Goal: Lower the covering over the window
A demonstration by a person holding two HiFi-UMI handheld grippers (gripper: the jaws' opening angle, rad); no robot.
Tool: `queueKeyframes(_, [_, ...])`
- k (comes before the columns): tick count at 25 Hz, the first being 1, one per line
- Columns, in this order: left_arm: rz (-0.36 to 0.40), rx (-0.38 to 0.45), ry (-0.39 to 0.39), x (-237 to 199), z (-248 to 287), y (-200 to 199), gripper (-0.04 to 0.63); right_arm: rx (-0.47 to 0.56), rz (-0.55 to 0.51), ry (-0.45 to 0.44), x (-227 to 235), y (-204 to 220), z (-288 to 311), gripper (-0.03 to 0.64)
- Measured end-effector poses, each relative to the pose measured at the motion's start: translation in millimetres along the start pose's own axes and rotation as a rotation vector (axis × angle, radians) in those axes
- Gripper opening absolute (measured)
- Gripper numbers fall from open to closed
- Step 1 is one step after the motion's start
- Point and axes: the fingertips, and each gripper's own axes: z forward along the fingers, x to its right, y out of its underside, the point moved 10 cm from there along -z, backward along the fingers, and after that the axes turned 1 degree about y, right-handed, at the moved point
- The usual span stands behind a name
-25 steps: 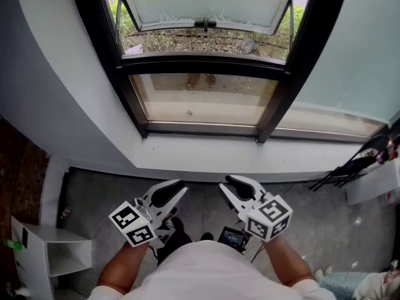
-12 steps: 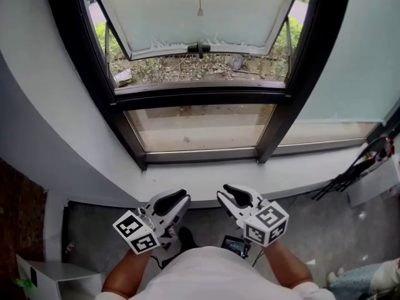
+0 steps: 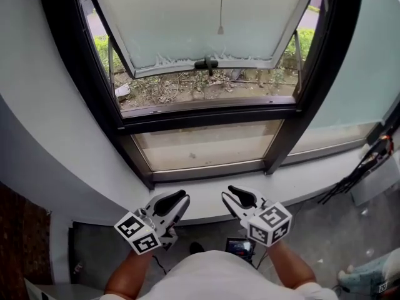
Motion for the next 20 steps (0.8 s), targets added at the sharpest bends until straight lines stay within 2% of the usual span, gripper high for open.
queueKeyframes(10, [0.015, 0.014, 0.004, -31, 12, -17, 0.071, -0.009, -0.045, 0.003, 14, -23, 32, 0.100])
queueKeyframes(20, [0.023, 0.029, -0.047, -42, 59, -19, 0.071, -0.023, -0.084, -0.057, 62, -38, 43, 0.100])
